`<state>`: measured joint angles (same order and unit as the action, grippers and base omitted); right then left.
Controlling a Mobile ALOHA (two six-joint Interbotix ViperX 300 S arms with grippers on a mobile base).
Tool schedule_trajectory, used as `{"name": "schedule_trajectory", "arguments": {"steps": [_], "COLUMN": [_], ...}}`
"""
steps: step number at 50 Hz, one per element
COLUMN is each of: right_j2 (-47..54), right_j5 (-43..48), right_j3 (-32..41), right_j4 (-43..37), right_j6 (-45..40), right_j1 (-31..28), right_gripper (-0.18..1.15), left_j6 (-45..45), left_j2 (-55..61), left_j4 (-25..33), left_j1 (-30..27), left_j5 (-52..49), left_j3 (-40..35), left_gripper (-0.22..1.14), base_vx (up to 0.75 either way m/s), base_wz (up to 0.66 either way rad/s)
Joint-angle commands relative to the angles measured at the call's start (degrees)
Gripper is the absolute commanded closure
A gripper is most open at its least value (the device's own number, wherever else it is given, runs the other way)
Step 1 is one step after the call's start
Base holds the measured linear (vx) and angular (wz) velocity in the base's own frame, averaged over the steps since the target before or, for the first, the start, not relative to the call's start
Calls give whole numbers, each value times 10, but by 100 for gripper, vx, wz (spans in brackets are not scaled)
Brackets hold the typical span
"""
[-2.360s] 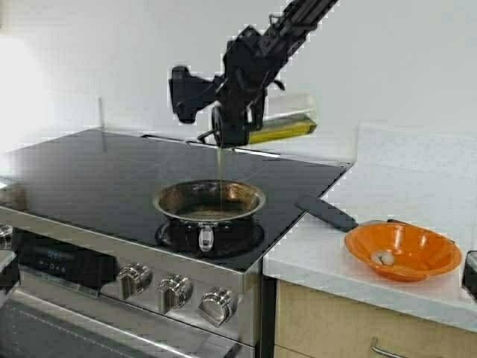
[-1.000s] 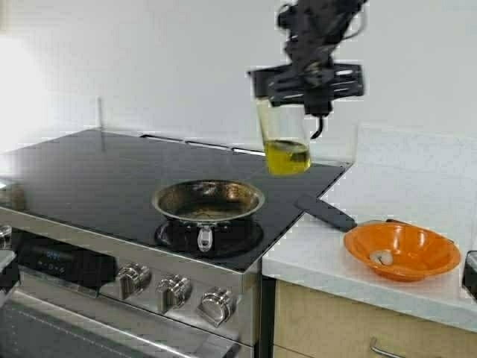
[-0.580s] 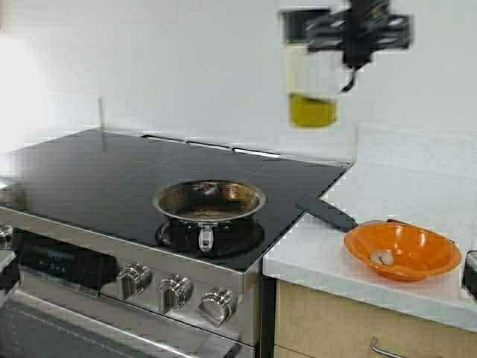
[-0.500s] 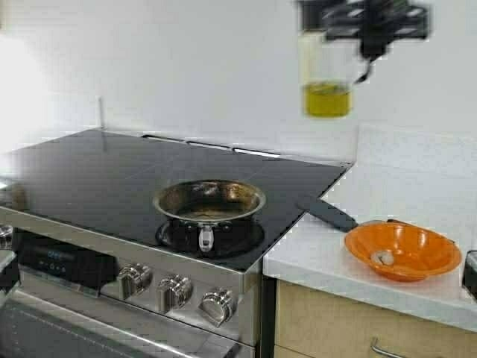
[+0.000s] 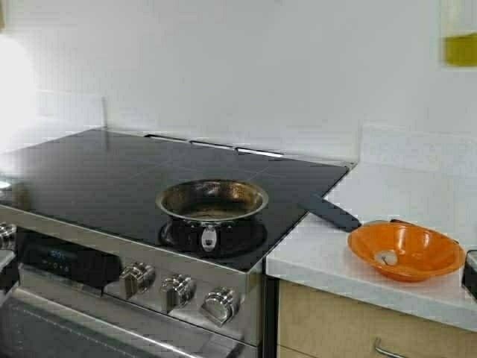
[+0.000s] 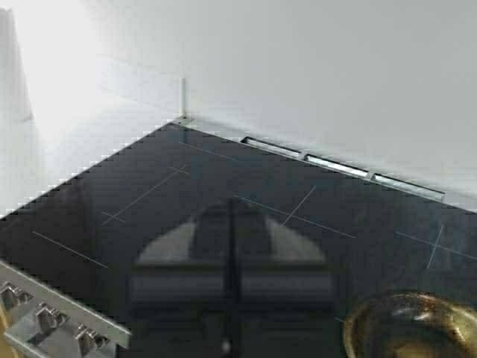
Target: Add oil to the pan and cook the shrimp and serve it
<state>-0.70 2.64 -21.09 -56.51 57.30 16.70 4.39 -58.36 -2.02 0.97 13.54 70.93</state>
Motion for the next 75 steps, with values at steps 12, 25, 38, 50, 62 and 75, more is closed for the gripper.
{"name": "schedule_trajectory", "arguments": {"steps": [12, 25, 38, 50, 62, 75], "right_j2": [183, 320, 440, 532, 591, 635], "right_j5": [-32, -17, -17, 18, 32, 42], "right_j3": [175, 272, 376, 472, 519, 560], "right_j4": [30, 59, 47, 15, 1, -15], "right_j6": [-7, -7, -8, -9, -13, -52], "right_j1": [83, 83, 91, 110, 121, 120], "right_gripper": [90, 90, 90, 90, 90, 90], "left_j6": [-8, -11, -12, -11, -11, -11], "left_j2": [18, 18, 21, 21, 22, 22], "left_j4": [-2, -3, -3, -2, -2, -2], "left_j1": [-1, -1, -1, -1, -1, -1], "left_j5": [3, 13, 18, 18, 18, 13], "left_j3": [0, 4, 16, 20, 11, 11], "left_gripper": [89, 89, 89, 89, 89, 89], "base_vx": [0, 0, 0, 0, 0, 0], "base_wz": [0, 0, 0, 0, 0, 0]}}
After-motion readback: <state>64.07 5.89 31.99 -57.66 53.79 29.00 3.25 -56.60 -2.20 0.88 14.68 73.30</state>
